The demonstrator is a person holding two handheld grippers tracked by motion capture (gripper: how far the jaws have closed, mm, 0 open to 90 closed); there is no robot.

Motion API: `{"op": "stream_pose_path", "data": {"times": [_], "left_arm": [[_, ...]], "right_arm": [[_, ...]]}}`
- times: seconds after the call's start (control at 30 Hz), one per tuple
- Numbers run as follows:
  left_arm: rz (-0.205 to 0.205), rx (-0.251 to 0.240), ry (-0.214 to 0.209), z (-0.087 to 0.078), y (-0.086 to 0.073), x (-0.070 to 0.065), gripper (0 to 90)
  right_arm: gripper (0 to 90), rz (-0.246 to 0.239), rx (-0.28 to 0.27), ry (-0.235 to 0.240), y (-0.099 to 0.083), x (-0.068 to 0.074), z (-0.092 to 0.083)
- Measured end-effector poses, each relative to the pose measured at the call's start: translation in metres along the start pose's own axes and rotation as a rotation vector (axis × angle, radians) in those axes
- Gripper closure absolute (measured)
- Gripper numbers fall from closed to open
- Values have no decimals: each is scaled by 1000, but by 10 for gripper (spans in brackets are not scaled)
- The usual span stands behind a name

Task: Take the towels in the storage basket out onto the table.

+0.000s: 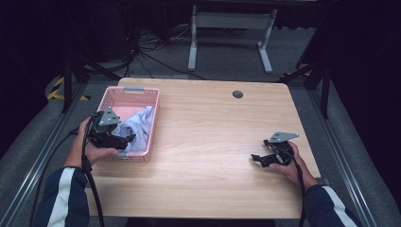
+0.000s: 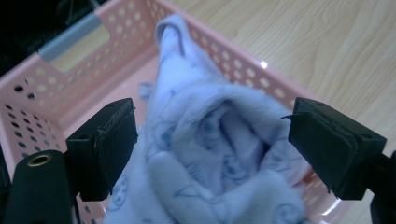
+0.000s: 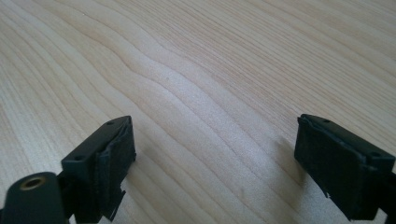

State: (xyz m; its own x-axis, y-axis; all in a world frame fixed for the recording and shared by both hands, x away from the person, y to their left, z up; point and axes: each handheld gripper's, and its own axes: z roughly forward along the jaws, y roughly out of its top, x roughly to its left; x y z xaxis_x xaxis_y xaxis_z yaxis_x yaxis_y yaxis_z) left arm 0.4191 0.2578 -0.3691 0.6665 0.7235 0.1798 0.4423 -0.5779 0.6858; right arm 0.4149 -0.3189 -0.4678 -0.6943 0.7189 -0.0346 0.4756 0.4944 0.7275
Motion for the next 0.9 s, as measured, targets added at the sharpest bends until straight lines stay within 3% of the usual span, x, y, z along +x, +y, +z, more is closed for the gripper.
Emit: {"op": "stream_pose_path", "data": {"times": [0.07,0.1,0.17,0.23,0.27,0.33,0.37,0.4,0.43,0.47,0.5,0.6,0.67,0.73,0.9], "left_arm": [[-28,72,-17,15,-1,7,158],[-22,102,-16,21,-2,10,158],[-33,125,-33,25,-2,12,155],[-46,159,-45,44,-2,19,145],[-46,159,-45,44,-2,19,126],[-34,229,-49,60,0,22,47],[-34,229,-49,60,0,22,48],[-7,298,-57,69,4,23,54],[-7,298,-57,69,4,23,44],[-8,353,-74,77,7,24,39],[-6,372,-69,82,8,25,28],[6,412,-95,90,7,26,5],[-21,428,-139,102,2,29,0],[-41,430,-151,103,1,29,0],[-42,453,-169,107,1,30,4]], "right_arm": [[126,-2,0,-2,0,0,0],[126,-1,0,-2,0,0,0],[126,-1,1,-2,0,0,0],[126,0,1,-1,-1,0,-1],[126,2,2,0,-1,1,-1],[126,1,2,0,-1,1,-1],[126,0,2,0,-1,1,-1],[126,-1,1,0,-1,1,-1],[126,-2,1,0,-1,1,-2],[126,-4,1,-1,-2,1,-2],[126,-3,1,-1,-2,1,-2],[126,-1,1,0,-2,1,-2],[126,-2,2,0,-2,1,-2],[126,-2,2,1,-2,1,-2],[126,-2,1,1,-2,1,-2]]}}
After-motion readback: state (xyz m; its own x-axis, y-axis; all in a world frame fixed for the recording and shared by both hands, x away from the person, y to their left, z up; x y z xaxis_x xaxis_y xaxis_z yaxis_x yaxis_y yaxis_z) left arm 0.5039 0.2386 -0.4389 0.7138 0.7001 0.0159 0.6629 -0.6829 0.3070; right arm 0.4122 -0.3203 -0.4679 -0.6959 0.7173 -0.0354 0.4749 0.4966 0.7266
